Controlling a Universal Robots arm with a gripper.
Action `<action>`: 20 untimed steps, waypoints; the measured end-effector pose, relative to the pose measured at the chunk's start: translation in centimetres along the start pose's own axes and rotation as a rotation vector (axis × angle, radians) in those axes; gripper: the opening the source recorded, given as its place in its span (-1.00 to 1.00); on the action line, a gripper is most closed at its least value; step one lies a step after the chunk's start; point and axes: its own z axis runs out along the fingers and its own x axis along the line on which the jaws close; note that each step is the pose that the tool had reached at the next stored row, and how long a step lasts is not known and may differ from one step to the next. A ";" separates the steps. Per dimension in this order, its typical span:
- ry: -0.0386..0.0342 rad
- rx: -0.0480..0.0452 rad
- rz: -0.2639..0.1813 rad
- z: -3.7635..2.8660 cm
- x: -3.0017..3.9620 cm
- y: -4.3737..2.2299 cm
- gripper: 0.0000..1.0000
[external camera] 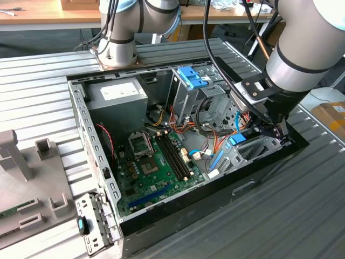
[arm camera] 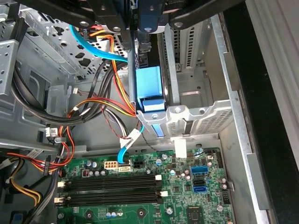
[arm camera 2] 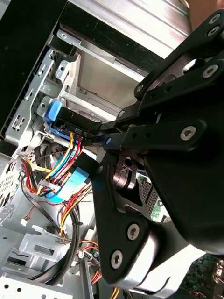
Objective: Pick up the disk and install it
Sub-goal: 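Insert the first disk wire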
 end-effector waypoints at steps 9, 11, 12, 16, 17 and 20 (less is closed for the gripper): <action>0.0088 0.0038 0.029 0.03 -0.20 0.01 -0.67; 0.0090 0.0037 0.029 0.03 -0.21 0.01 -0.67; 0.0090 0.0037 0.028 0.03 -0.21 -0.01 -0.67; 0.0090 0.0037 0.029 0.13 -0.23 -0.21 -0.67; 0.0087 0.0037 0.029 0.18 -0.23 -0.21 -0.67; 0.0091 0.0037 0.029 0.19 -0.22 -0.20 -0.67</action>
